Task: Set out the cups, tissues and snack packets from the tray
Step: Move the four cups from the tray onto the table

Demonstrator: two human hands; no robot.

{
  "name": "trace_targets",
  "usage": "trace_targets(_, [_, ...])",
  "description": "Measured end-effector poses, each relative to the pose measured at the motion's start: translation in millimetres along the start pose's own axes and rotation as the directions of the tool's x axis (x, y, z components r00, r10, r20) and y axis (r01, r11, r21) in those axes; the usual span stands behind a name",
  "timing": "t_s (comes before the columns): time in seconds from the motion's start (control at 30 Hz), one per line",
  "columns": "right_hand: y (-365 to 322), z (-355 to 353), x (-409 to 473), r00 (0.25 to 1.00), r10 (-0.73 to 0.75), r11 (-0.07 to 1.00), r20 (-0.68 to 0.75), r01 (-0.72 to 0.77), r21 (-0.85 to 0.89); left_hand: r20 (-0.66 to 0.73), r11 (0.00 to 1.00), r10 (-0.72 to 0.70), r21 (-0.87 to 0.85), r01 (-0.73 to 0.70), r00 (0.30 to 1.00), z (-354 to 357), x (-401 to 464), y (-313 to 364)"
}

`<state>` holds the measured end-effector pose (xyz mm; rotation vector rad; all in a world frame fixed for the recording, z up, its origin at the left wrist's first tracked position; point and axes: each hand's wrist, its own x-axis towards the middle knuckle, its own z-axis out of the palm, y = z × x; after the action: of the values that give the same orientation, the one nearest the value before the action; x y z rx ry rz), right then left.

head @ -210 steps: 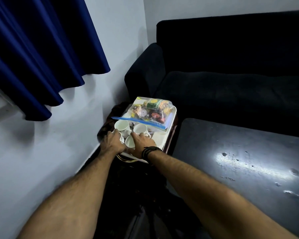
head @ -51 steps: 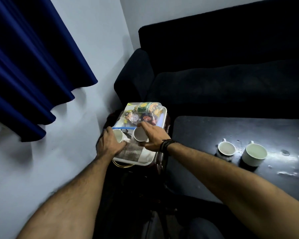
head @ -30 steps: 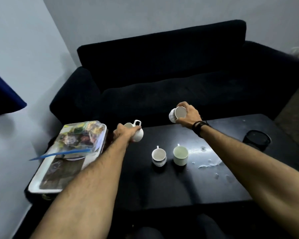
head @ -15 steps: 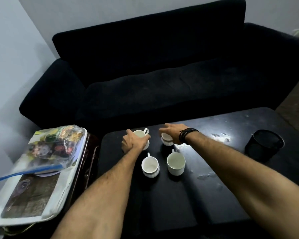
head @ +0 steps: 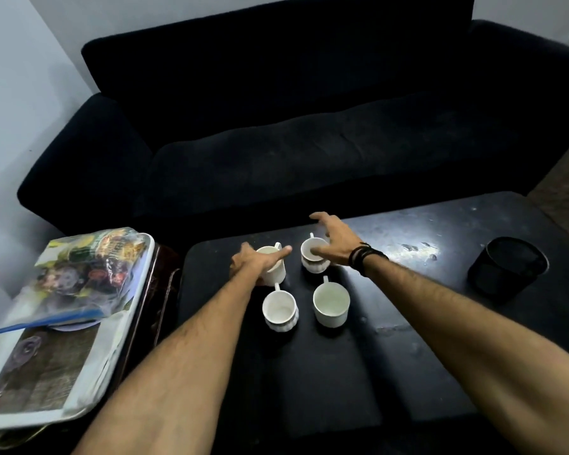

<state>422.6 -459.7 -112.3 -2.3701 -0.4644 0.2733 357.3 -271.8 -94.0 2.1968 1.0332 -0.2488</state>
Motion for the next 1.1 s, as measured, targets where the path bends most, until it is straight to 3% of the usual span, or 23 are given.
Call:
trace_targets(0.07, [-3,2,0,0.994,0.088,0.995,0.063,-0.090,0.037,0.060,0.992,0.129,0.005,-0.129,0.990,-12,5,-7])
trace_targets(0.17, [-8,14,0,0.980,0.168,0.984,0.105,-0.162,-0.069,0.081,0.974,0.227,-0.033,-0.225,0.971,-18,8,-17])
trace_targets(0.5, [-13,22,-7,0.967,0.255,0.966,-0.018,-0.255,-0.034,-0.073,0.973,0.220,-0.053,-0.224,0.973,9,-5,-17])
trace_targets(0.93, [-19,22,-11,0.964,0.266,0.963,0.018,-0.265,-0.045,-0.104,0.966,0.260,0.012,-0.260,0.960,13,-8,-26])
trace_targets(1.1, [-35,16,-23,0.969,0.209,0.976,-0.133,-0.198,0.091,-0.144,0.966,0.257,0.058,-0.251,0.956,-8,-15,-39])
